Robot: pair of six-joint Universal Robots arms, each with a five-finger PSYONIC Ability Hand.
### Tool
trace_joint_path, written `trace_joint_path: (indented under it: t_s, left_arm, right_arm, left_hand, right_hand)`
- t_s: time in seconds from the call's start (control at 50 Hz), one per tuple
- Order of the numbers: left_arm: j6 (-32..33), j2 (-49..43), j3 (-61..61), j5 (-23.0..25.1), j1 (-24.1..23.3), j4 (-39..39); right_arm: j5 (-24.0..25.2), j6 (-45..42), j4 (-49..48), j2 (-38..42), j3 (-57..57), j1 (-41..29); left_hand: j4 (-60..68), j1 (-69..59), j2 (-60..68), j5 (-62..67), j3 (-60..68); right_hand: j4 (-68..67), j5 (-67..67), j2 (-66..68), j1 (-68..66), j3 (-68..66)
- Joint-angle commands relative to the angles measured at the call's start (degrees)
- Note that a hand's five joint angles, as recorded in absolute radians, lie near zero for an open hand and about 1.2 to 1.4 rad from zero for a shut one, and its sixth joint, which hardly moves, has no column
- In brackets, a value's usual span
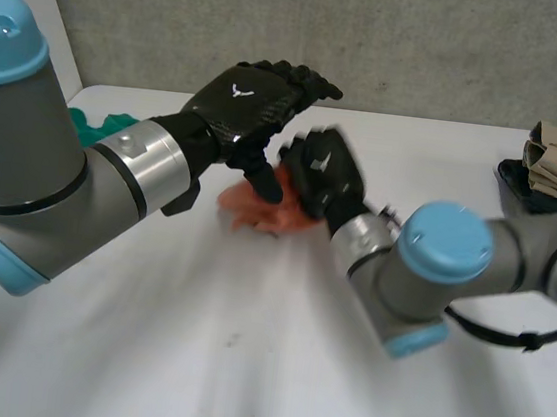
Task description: Fold the laundry.
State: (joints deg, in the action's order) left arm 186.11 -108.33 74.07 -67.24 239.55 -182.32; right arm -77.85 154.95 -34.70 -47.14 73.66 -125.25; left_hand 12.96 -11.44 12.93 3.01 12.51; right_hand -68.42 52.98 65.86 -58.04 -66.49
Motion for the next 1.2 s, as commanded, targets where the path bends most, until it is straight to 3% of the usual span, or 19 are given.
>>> trace_joint_path:
  t_s: [0.02,0.18,0.36,0.52,0.58,0.66,0.78,0.82,0.88,0.94,1.04,1.2]
  left_arm:
    - [0.04,2.24,-0.42,-0.09,1.09,-0.84]
    - [-2.06,2.95,-0.42,-0.09,1.0,-3.57]
    - [-3.56,2.78,-0.24,0.0,0.48,-3.66]
    - [-3.56,2.42,0.11,0.0,0.12,-3.74]
    - [-3.56,2.25,0.37,0.0,0.12,-3.74]
    - [-3.56,2.25,0.72,0.0,0.04,-3.74]
    - [-3.47,1.81,0.99,0.0,-0.4,-3.74]
    - [-3.47,1.81,1.07,-0.09,-0.49,-3.74]
    - [-3.56,1.9,1.16,-0.09,-0.49,-3.66]
    - [-3.56,1.98,1.25,-0.09,-0.67,-3.66]
    - [-3.56,2.6,1.34,-0.09,-1.98,-3.57]
    - [-3.65,4.88,0.64,0.0,-2.51,-3.74]
  right_arm:
    - [-0.19,6.77,-1.24,-5.41,-5.62,5.89]
    - [-3.71,9.93,-4.67,-7.61,-14.77,15.47]
    - [-1.78,11.34,-5.9,-7.53,-19.78,30.84]
    - [12.43,13.62,-7.92,0.27,-20.14,45.77]
    - [16.58,14.68,-8.45,3.88,-20.14,49.04]
    - [25.61,15.47,-11.34,11.17,-19.26,54.05]
    - [32.94,15.47,-12.49,12.86,-14.78,59.07]
    - [32.5,15.47,-12.41,11.56,-13.47,59.6]
    - [30.58,15.47,-10.83,7.08,-10.92,59.95]
    - [25.41,15.39,-7.77,2.25,-8.11,60.21]
    - [17.31,14.34,3.72,-6.62,-6.95,61.53]
    - [10.19,7.4,13.78,-16.83,-8.8,61.18]
  left_hand:
    - [3.81,-5.34,3.85,3.77,4.27]
    - [6.33,-7.86,6.37,6.29,6.79]
    - [6.33,-7.86,6.37,6.29,6.79]
    - [6.17,-7.69,6.2,6.12,6.62]
    - [6.17,-7.69,6.2,6.12,6.62]
    - [6.17,-7.69,6.2,6.12,6.62]
    - [6.17,-7.69,6.2,6.12,6.62]
    - [6.17,-7.69,6.2,6.12,6.62]
    - [6.33,-7.86,6.37,6.29,6.79]
    - [6.33,-7.86,6.37,6.29,6.79]
    - [6.33,-7.86,6.37,6.29,6.79]
    - [6.17,-7.7,6.2,6.12,6.62]
  right_hand:
    - [-11.58,17.02,14.14,-21.96,-13.51]
    - [-11.58,17.02,14.14,-21.96,-13.51]
    - [-11.58,17.02,14.14,-21.96,-13.51]
    - [-11.58,17.02,14.14,-21.96,-13.51]
    - [-11.58,17.02,14.14,-21.96,-13.51]
    - [-11.58,17.02,14.14,-21.96,-13.51]
    - [-11.58,17.02,14.14,-21.96,-13.51]
    - [-11.58,17.02,14.14,-21.96,-13.51]
    - [42.47,-37.04,-39.91,32.1,40.55]
    - [55.92,-50.49,-53.36,45.54,53.99]
    - [58.42,-52.98,-55.86,48.04,56.49]
    - [58.42,-52.98,-55.86,48.04,56.49]
